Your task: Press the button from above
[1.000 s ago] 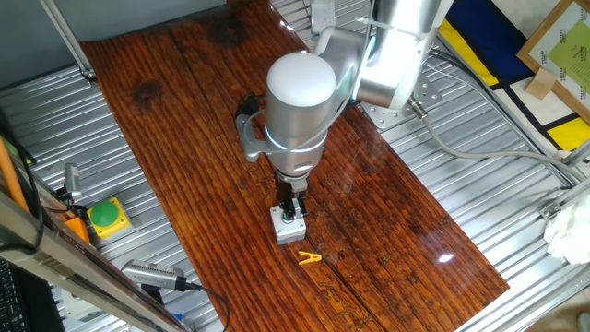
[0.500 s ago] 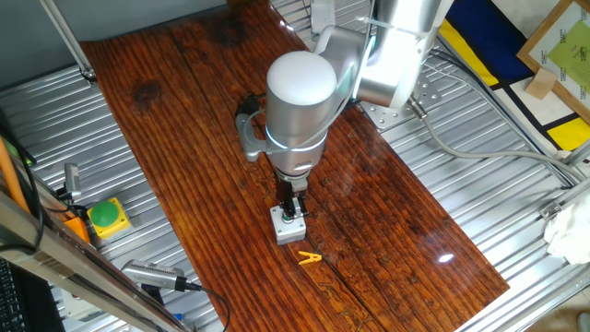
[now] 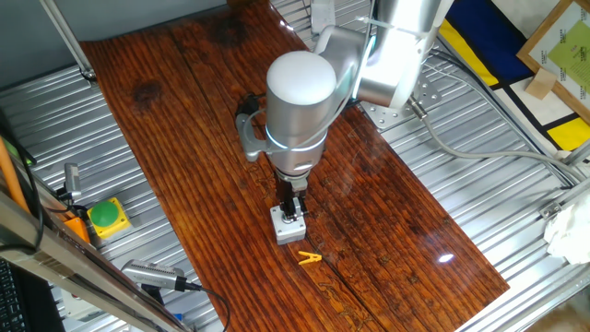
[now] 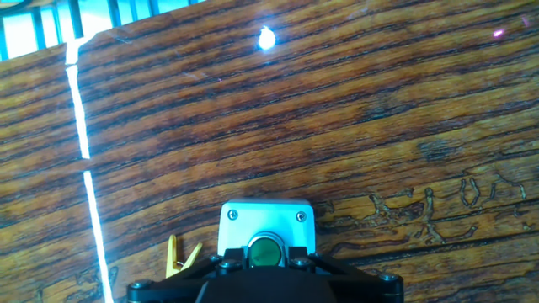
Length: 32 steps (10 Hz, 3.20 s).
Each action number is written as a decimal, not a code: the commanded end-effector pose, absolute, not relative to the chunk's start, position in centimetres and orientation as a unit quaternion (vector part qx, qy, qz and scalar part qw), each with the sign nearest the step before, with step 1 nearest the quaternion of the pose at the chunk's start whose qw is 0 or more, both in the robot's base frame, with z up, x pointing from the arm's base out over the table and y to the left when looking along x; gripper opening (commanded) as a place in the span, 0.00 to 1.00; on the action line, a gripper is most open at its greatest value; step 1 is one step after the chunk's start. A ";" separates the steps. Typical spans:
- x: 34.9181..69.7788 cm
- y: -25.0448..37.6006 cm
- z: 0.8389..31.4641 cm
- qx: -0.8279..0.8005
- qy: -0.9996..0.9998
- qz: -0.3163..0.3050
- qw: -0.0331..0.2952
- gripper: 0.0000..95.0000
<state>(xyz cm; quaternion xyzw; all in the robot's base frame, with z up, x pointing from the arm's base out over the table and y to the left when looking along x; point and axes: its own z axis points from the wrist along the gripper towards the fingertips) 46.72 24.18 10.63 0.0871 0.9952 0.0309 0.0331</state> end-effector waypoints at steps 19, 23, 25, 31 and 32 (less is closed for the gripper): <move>46.9 23.2 9.4 0.070 0.996 0.037 0.039 0.20; 46.9 23.2 9.3 0.069 0.996 0.037 0.039 0.20; 46.9 23.2 9.3 0.070 0.996 0.037 0.040 0.20; 46.9 23.1 9.1 0.071 0.996 0.039 0.041 0.20; 46.9 23.1 9.0 0.071 0.996 0.039 0.041 0.00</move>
